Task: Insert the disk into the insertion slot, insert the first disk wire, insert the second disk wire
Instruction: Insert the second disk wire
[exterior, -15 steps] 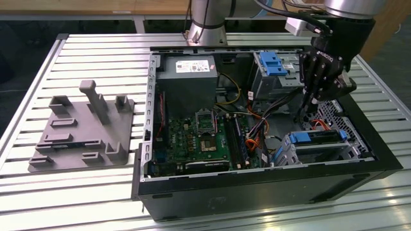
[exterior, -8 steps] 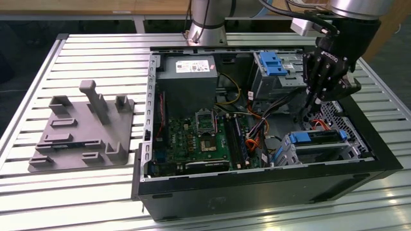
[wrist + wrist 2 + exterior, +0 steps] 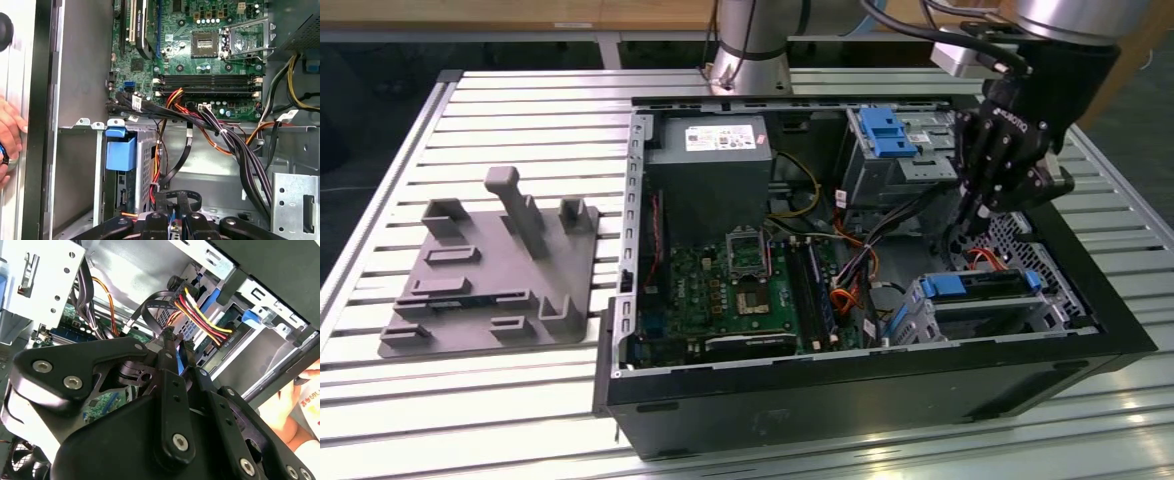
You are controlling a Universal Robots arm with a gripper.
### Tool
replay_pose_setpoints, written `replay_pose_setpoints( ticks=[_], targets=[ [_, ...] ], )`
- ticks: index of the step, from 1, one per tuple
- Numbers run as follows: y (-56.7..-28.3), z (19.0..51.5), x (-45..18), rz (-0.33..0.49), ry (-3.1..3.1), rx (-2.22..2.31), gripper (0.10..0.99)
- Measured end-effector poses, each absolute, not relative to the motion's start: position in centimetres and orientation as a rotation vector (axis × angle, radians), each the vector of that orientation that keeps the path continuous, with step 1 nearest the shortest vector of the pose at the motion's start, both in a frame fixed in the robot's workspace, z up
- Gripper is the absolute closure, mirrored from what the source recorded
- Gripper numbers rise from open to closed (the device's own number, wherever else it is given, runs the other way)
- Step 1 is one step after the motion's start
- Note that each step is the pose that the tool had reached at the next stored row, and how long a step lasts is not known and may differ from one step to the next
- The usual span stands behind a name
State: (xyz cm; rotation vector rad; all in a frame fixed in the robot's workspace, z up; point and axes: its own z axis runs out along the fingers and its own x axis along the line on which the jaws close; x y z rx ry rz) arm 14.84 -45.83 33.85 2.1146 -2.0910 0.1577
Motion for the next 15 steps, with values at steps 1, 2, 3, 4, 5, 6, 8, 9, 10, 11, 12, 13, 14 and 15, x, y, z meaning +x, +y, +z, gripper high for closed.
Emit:
replay_pose_setpoints(
  ticks=[1,2,3,4,5,6,8,9,10,11,12,13,14,15],
  targets=[
    [-45.9,33.8,14.8,0.156,-2.097,2.11,0.886],
    [-45.9,33.8,14.8,0.154,-2.103,2.105,0.886],
    [-46.0,33.8,14.8,0.152,-2.109,2.099,0.886],
    [-46.0,33.8,14.8,0.15,-2.115,2.094,0.886],
    [-46.1,33.8,14.8,0.148,-2.121,2.089,0.886],
    [-46.1,33.8,14.8,0.146,-2.127,2.085,0.886],
    [-46.3,33.8,14.8,0.141,-2.135,2.081,0.886],
    [-46.4,33.8,14.8,0.138,-2.137,2.081,0.886],
    [-46.5,33.8,14.8,0.134,-2.139,2.083,0.886],
    [-46.6,33.8,14.8,0.129,-2.142,2.085,0.886],
    [-46.8,33.8,14.8,0.125,-2.144,2.087,0.886],
    [-46.9,33.8,14.8,0.122,-2.146,2.088,0.886],
    [-47.1,33.8,14.8,0.117,-2.149,2.09,0.886],
    [-47.2,33.8,14.8,0.112,-2.152,2.092,0.886]
  ],
)
